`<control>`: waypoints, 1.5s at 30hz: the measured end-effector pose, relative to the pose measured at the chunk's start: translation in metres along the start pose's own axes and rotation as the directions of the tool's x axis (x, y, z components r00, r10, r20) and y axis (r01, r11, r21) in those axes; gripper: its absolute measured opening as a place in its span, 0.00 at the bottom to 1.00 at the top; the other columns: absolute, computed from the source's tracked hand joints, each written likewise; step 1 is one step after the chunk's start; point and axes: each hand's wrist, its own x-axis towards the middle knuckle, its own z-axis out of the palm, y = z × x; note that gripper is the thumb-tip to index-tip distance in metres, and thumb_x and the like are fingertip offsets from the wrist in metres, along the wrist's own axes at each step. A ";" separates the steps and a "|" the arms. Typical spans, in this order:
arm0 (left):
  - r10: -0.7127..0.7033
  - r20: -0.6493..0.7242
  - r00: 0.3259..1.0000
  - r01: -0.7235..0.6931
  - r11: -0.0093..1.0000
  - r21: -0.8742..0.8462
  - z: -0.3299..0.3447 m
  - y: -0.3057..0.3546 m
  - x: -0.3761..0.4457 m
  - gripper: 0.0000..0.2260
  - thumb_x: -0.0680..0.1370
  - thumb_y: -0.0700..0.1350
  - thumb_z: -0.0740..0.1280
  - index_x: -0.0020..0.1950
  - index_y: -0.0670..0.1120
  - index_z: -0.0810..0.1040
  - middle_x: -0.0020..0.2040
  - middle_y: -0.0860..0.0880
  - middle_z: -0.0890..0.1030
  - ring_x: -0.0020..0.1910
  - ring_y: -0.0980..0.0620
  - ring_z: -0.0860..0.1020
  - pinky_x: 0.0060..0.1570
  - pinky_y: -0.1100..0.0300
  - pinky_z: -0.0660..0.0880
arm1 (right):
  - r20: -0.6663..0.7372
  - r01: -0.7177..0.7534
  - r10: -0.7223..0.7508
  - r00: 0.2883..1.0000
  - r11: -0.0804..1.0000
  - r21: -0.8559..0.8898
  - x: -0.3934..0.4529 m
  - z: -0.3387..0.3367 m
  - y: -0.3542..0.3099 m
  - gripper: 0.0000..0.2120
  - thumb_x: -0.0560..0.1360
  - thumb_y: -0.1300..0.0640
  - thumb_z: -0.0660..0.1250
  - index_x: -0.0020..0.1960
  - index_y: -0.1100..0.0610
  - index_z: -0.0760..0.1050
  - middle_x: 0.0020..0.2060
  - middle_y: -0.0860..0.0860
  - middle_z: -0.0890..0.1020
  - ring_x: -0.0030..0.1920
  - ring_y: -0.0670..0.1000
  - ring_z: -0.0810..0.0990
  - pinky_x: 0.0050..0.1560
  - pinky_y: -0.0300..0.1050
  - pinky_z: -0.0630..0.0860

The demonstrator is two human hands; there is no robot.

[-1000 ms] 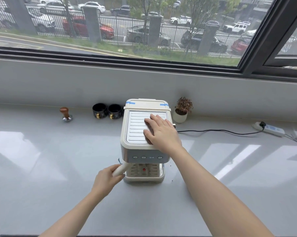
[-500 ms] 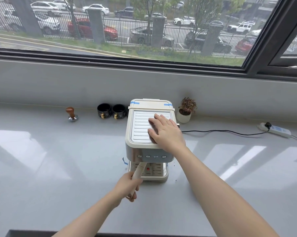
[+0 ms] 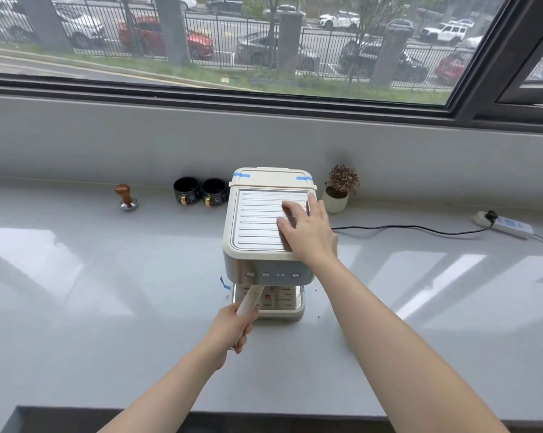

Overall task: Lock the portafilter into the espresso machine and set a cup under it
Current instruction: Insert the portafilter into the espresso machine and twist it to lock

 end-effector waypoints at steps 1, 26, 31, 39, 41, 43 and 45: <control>0.002 -0.014 1.000 -0.002 1.000 -0.001 0.000 -0.001 0.001 0.08 0.75 0.46 0.67 0.39 0.44 0.71 0.27 0.50 0.69 0.20 0.52 0.63 0.21 0.63 0.63 | 0.025 -0.015 0.014 1.000 0.999 0.036 0.001 -0.002 0.003 0.21 0.75 0.38 0.55 0.68 0.35 0.63 0.78 0.45 0.51 0.77 0.53 0.52 0.66 0.54 0.64; -0.182 -0.094 0.979 0.153 0.954 -0.257 0.052 -0.001 0.001 0.07 0.76 0.43 0.66 0.40 0.44 0.71 0.24 0.50 0.69 0.18 0.52 0.64 0.19 0.64 0.60 | -0.113 -0.062 0.147 0.983 0.837 0.544 -0.008 0.006 0.018 0.19 0.81 0.56 0.49 0.63 0.44 0.73 0.71 0.42 0.69 0.65 0.47 0.71 0.56 0.43 0.67; -0.230 -0.073 0.970 0.196 0.928 -0.318 0.053 0.002 0.000 0.07 0.75 0.43 0.67 0.39 0.45 0.70 0.24 0.51 0.69 0.18 0.53 0.64 0.20 0.65 0.60 | -0.149 -0.046 0.160 0.976 0.817 0.575 -0.011 0.004 0.014 0.19 0.81 0.58 0.49 0.60 0.45 0.76 0.67 0.41 0.72 0.61 0.45 0.72 0.55 0.42 0.68; -0.220 -0.117 0.968 0.176 0.937 -0.303 0.055 0.003 0.000 0.08 0.75 0.43 0.66 0.37 0.45 0.69 0.24 0.50 0.68 0.19 0.53 0.62 0.20 0.64 0.59 | -0.203 -0.022 0.272 0.941 0.646 0.763 -0.024 0.012 0.011 0.22 0.74 0.69 0.51 0.39 0.51 0.79 0.64 0.52 0.73 0.48 0.28 0.77 0.58 0.28 0.69; -0.224 -0.116 0.968 0.182 0.939 -0.294 0.055 0.002 0.001 0.08 0.75 0.43 0.65 0.38 0.45 0.69 0.24 0.50 0.68 0.19 0.53 0.62 0.21 0.64 0.59 | -0.161 -0.015 0.250 0.955 0.582 0.813 -0.025 0.013 0.014 0.21 0.76 0.68 0.51 0.39 0.51 0.79 0.65 0.51 0.72 0.46 0.25 0.75 0.51 0.21 0.66; -0.235 -0.128 0.963 0.192 0.940 -0.281 0.056 0.001 0.002 0.08 0.74 0.42 0.65 0.37 0.45 0.69 0.23 0.51 0.68 0.19 0.52 0.62 0.21 0.64 0.59 | -0.118 -0.026 0.232 0.965 0.535 0.844 -0.027 0.016 0.017 0.20 0.78 0.66 0.54 0.40 0.49 0.79 0.65 0.47 0.70 0.50 0.23 0.72 0.49 0.18 0.64; -0.246 -0.173 0.954 0.196 0.945 -0.262 0.057 0.000 0.005 0.07 0.73 0.42 0.64 0.36 0.45 0.69 0.23 0.50 0.68 0.19 0.51 0.62 0.23 0.63 0.59 | -0.098 -0.020 0.214 0.972 0.492 0.871 -0.029 0.020 0.019 0.17 0.78 0.64 0.57 0.41 0.49 0.80 0.67 0.46 0.69 0.54 0.20 0.68 0.50 0.17 0.63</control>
